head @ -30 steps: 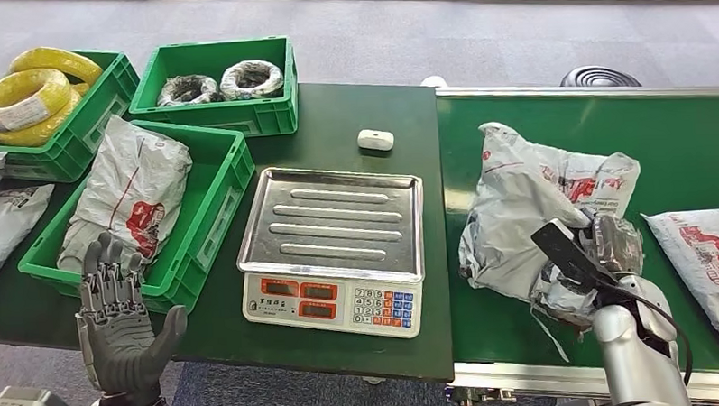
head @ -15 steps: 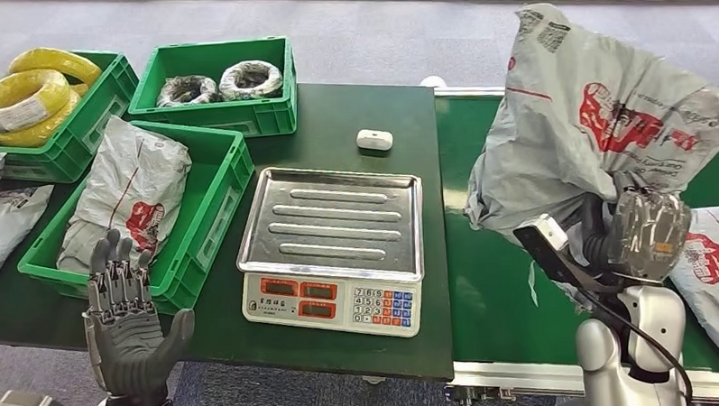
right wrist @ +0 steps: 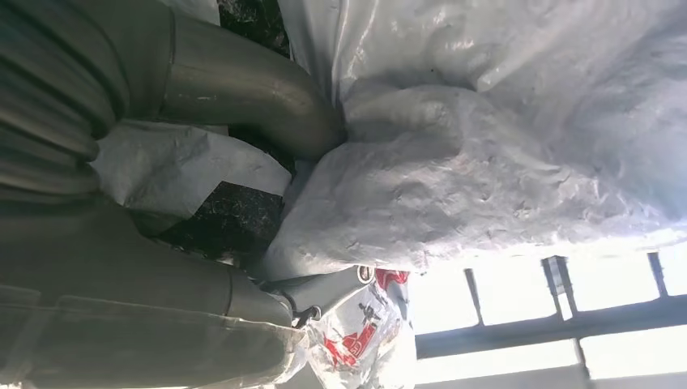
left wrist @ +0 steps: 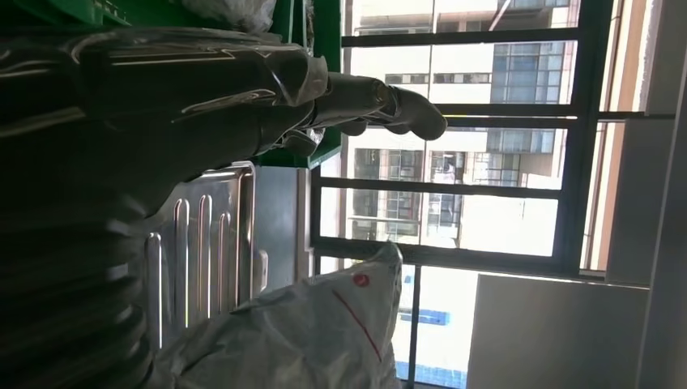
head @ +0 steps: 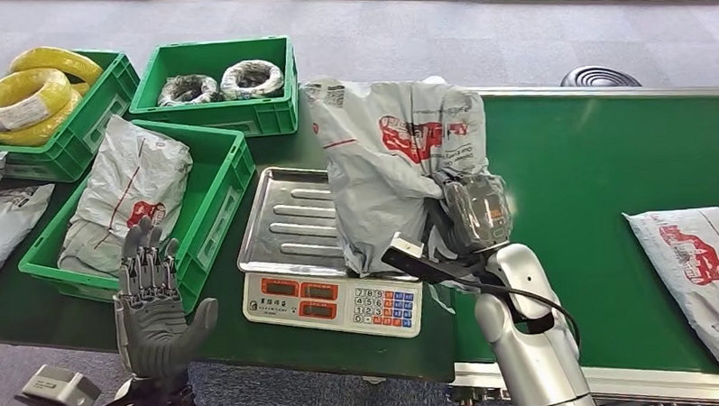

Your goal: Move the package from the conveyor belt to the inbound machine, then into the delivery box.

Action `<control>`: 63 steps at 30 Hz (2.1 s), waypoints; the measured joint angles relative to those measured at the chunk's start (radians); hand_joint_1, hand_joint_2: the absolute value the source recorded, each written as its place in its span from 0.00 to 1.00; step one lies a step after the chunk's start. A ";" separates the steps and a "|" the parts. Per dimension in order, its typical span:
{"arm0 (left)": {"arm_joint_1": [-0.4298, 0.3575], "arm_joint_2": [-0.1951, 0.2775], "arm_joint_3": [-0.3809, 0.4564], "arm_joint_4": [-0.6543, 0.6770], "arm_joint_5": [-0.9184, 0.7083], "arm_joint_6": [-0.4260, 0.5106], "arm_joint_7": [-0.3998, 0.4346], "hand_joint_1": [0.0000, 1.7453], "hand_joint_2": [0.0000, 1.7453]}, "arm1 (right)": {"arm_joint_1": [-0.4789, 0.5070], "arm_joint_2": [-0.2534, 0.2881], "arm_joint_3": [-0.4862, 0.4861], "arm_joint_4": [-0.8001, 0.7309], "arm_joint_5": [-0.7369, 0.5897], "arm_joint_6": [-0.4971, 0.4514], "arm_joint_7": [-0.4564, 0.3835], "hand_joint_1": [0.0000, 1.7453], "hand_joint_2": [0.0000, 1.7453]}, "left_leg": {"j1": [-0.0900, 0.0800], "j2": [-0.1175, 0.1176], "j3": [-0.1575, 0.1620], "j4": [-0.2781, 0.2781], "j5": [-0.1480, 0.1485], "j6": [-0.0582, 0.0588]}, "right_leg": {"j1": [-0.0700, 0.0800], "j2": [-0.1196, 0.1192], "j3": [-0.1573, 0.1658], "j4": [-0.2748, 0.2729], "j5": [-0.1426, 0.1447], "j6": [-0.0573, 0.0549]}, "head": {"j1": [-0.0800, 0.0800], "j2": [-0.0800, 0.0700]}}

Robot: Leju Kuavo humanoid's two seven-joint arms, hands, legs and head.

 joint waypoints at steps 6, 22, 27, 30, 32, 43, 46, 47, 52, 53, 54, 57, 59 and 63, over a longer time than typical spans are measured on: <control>-0.009 0.004 -0.004 0.020 0.004 0.006 0.000 0.00 1.00 | -0.051 0.012 0.053 0.087 -0.007 0.001 -0.002 1.00 1.00 | 0.000 0.000 0.000 0.000 0.000 0.000 | 0.000 0.000 0.000 0.000 0.000 0.000 | 0.000 0.000; 0.016 0.033 -0.012 0.035 0.030 0.012 0.000 0.00 1.00 | -0.122 0.017 0.109 0.297 -0.102 -0.025 -0.027 0.02 1.00 | 0.000 0.000 0.000 0.000 0.000 0.000 | 0.000 0.000 0.000 0.000 0.000 0.000 | 0.000 0.000; 0.013 0.035 -0.012 0.040 0.035 0.013 0.000 0.00 1.00 | -0.140 0.017 0.122 0.368 -0.101 -0.067 -0.010 0.00 0.00 | 0.000 0.000 0.000 0.000 0.000 0.000 | 0.000 0.000 0.000 0.000 0.000 0.000 | 0.000 0.000; 0.013 0.036 -0.012 0.041 0.035 0.013 0.000 0.00 1.00 | -0.141 0.017 0.122 0.370 -0.100 -0.070 -0.009 0.00 0.00 | 0.000 0.000 0.000 0.000 0.000 0.000 | 0.000 0.000 0.000 0.000 0.000 0.000 | 0.000 0.000; 0.014 0.040 -0.012 0.043 0.041 0.014 0.000 0.00 1.00 | -0.152 0.017 0.127 0.413 -0.078 -0.142 0.027 0.00 0.50 | 0.000 0.000 0.000 0.000 0.000 0.000 | 0.000 0.000 0.000 0.000 0.000 0.000 | 0.000 0.000; 0.015 0.054 -0.012 0.047 0.053 0.012 0.000 0.00 1.00 | -0.172 0.005 0.132 0.457 -0.042 -0.223 0.087 0.00 0.00 | 0.000 0.000 0.000 0.000 0.000 0.000 | 0.000 0.000 0.000 0.000 0.000 0.000 | 0.000 0.000; 0.015 0.055 -0.012 0.048 0.053 0.012 0.000 0.00 1.00 | -0.172 0.003 0.132 0.457 -0.041 -0.225 0.088 0.00 0.00 | 0.000 0.000 0.000 0.000 0.000 0.000 | 0.000 0.000 0.000 0.000 0.000 0.000 | 0.000 0.000; 0.015 0.055 -0.012 0.048 0.053 0.011 0.000 0.00 1.00 | -0.172 0.002 0.132 0.457 -0.039 -0.227 0.091 0.00 0.00 | 0.000 0.000 0.000 0.000 0.000 0.000 | 0.000 0.000 0.000 0.000 0.000 0.000 | 0.000 0.000; 0.017 0.058 -0.012 0.053 0.053 0.006 0.000 0.00 1.00 | -0.163 -0.004 0.133 0.451 0.007 -0.265 0.127 0.00 0.00 | 0.000 0.000 0.000 0.000 0.000 0.000 | 0.000 0.000 -0.001 0.000 0.000 0.000 | 0.000 0.000; 0.018 0.059 -0.012 0.053 0.053 0.005 0.000 0.00 1.00 | -0.158 -0.007 0.133 0.444 0.023 -0.288 0.136 0.00 0.00 | 0.000 0.000 0.000 0.000 0.000 0.000 | 0.000 0.000 -0.001 0.000 0.000 0.000 | 0.000 0.000; 0.019 0.059 -0.012 0.053 0.053 0.005 0.000 0.00 1.00 | -0.149 -0.010 0.133 0.431 0.052 -0.323 0.151 0.00 0.00 | 0.000 0.000 0.000 0.000 0.000 0.000 | 0.000 0.000 -0.001 0.000 0.000 0.000 | 0.000 0.000; 0.026 0.061 -0.012 0.054 0.050 0.005 0.000 0.00 1.00 | -0.103 -0.028 0.123 0.335 0.180 -0.442 0.205 0.00 0.00 | 0.000 0.000 0.000 0.000 0.000 0.000 | 0.000 0.000 -0.001 0.000 0.000 0.000 | 0.000 0.000; 0.029 0.061 -0.012 0.054 0.047 0.010 0.000 0.00 1.00 | -0.071 -0.038 0.110 0.256 0.231 -0.470 0.219 0.00 0.00 | 0.000 0.000 0.000 0.000 0.000 0.000 | 0.000 0.000 -0.001 0.000 0.000 0.000 | 0.000 0.000; 0.034 0.063 -0.011 0.053 0.037 0.034 0.000 0.00 1.00 | 0.012 -0.042 0.053 0.051 0.266 -0.473 0.178 0.00 0.00 | 0.000 -0.001 -0.001 0.000 0.000 0.000 | 0.000 0.000 -0.001 0.000 0.000 0.000 | 0.000 0.000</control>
